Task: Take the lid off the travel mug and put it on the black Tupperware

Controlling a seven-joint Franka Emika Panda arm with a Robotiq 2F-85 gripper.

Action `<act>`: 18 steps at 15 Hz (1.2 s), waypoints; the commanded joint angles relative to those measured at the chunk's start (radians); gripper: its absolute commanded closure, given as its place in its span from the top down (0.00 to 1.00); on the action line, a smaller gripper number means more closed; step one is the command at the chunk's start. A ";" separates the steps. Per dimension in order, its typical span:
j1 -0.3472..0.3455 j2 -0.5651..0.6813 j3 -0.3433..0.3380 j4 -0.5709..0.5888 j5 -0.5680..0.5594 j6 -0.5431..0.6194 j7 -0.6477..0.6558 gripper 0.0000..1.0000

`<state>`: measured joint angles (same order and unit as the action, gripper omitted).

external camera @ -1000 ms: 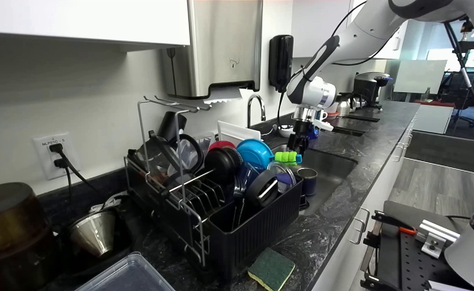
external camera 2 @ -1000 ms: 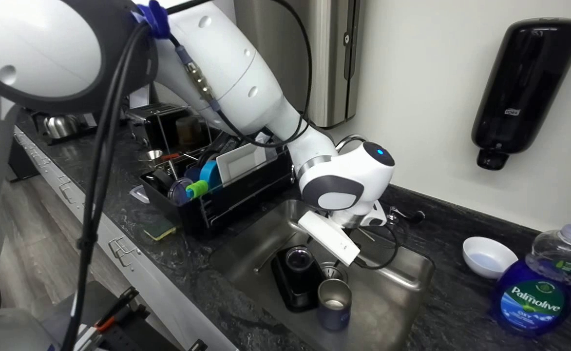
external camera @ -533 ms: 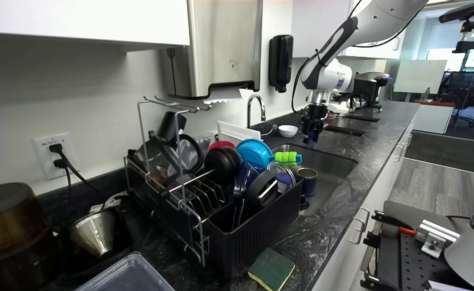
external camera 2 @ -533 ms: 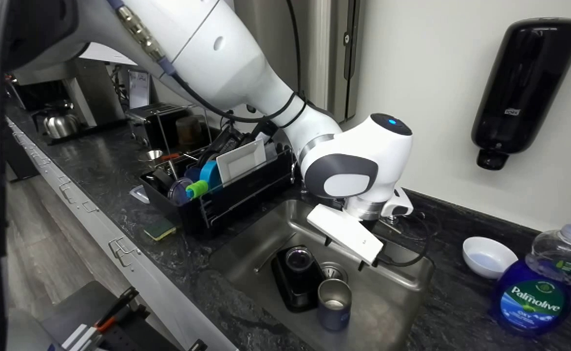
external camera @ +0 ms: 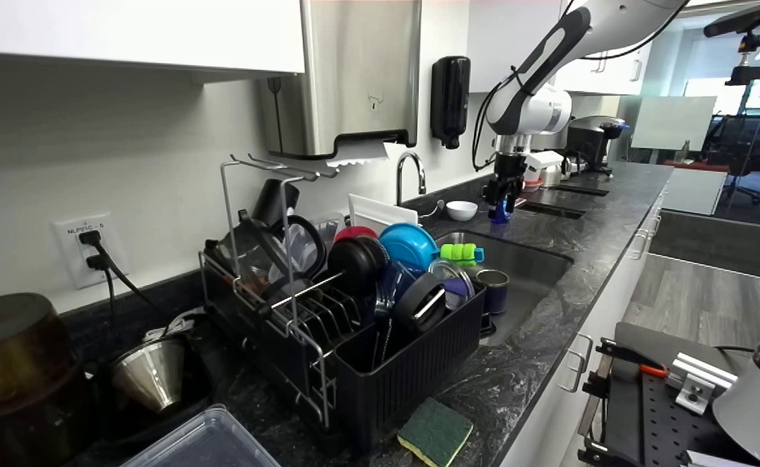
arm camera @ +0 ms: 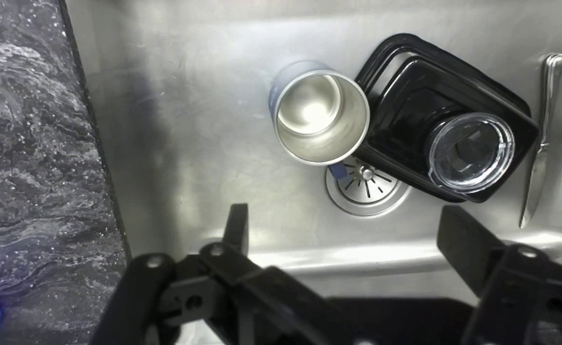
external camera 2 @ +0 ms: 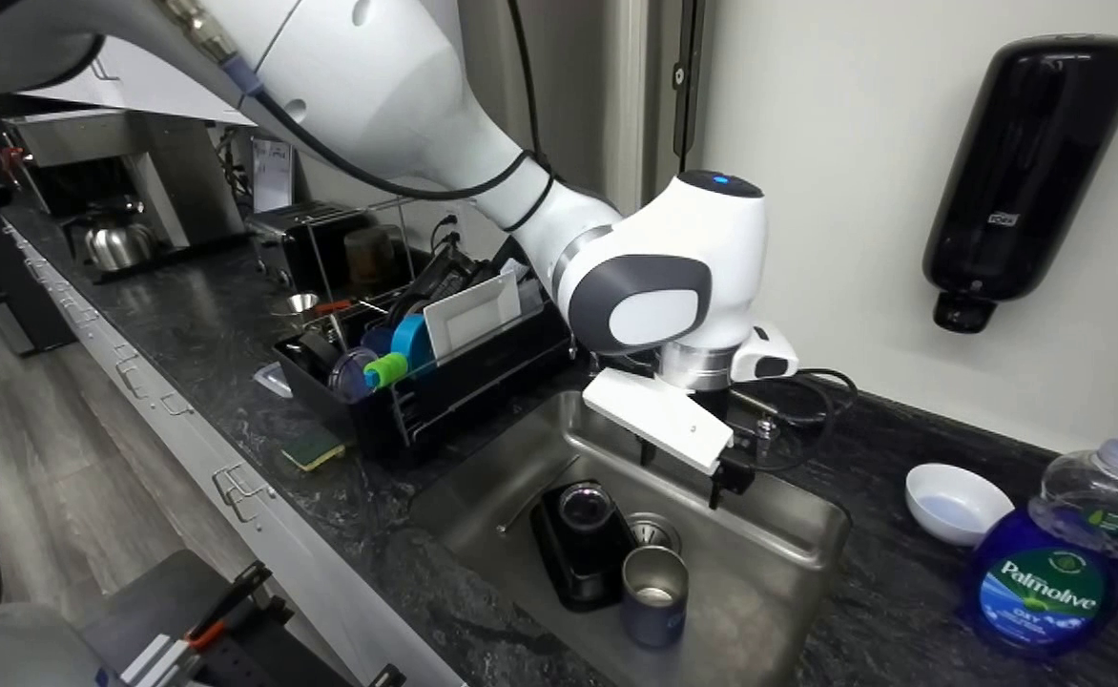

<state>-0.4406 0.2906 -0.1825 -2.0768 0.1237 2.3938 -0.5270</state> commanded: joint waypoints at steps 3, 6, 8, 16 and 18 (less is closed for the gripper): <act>0.060 -0.086 -0.020 -0.072 -0.068 0.056 0.091 1.00; 0.086 -0.130 -0.020 -0.095 -0.081 0.048 0.127 1.00; 0.104 -0.155 -0.023 -0.114 -0.099 0.047 0.159 1.00; 0.139 -0.177 -0.019 -0.126 -0.081 0.019 0.198 1.00; 0.138 -0.177 -0.022 -0.125 -0.081 0.019 0.198 1.00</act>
